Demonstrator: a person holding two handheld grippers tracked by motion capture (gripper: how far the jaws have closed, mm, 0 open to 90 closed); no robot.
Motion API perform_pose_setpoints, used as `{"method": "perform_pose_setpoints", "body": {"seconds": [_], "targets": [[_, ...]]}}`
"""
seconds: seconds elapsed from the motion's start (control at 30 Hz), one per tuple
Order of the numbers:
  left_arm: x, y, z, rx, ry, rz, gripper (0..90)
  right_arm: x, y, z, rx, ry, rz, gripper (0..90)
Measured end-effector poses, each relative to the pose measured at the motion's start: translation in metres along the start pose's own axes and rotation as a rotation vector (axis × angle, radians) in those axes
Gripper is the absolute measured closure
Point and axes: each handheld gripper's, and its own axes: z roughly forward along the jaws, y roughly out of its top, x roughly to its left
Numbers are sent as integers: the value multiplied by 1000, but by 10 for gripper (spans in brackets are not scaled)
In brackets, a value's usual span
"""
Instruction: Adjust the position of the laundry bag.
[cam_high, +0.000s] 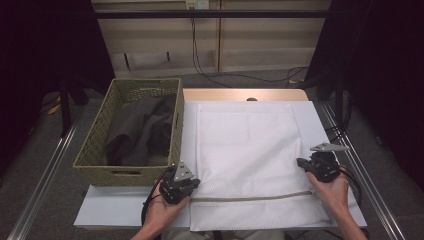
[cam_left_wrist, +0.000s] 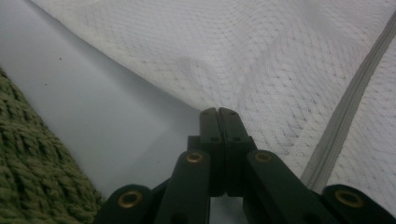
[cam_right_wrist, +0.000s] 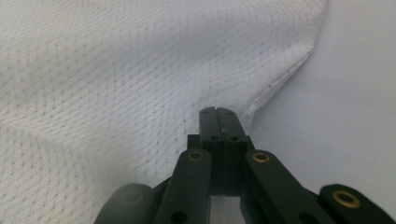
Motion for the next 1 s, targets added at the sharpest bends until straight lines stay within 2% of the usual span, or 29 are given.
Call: {"method": "perform_pose_setpoints", "body": {"seconds": [0.03,0.1,0.17,0.2,0.27,0.4,0.43,0.47,0.53,0.57,0.63,0.77,0.87,0.97,1.0], "targets": [[1,0,-1,1,-6,15,898,0,0,1,-5,2,-5,900],[2,0,-2,-2,-11,3,899,0,1,1,-4,8,-6,900],[1,-1,-4,8,0,30,898,1,3,3,-8,11,0,900],[1,-1,-4,-21,1,14,899,1,4,3,-10,18,6,900],[5,0,-8,-16,-6,18,899,3,5,4,-7,12,-11,900],[9,-3,-11,-7,25,30,899,7,7,6,-2,17,-16,900],[10,-5,-12,-14,48,29,899,8,7,7,-3,22,-13,900],[11,-5,-12,-12,40,19,899,9,7,7,-1,24,-17,900],[11,-7,-13,0,57,33,899,10,7,8,-6,31,-22,900],[12,-7,-13,4,51,46,900,10,7,8,-8,33,-14,900],[11,-7,-12,1,52,30,899,10,8,10,-7,35,-14,900],[9,-8,-12,6,77,47,899,14,10,11,-23,62,-24,900],[13,-12,-15,10,76,22,899,15,9,12,-19,65,-21,900],[15,-14,-17,15,99,28,899,15,9,13,-19,71,-33,900],[15,-15,-16,9,94,17,899,16,9,14,-12,71,-27,900]]}}
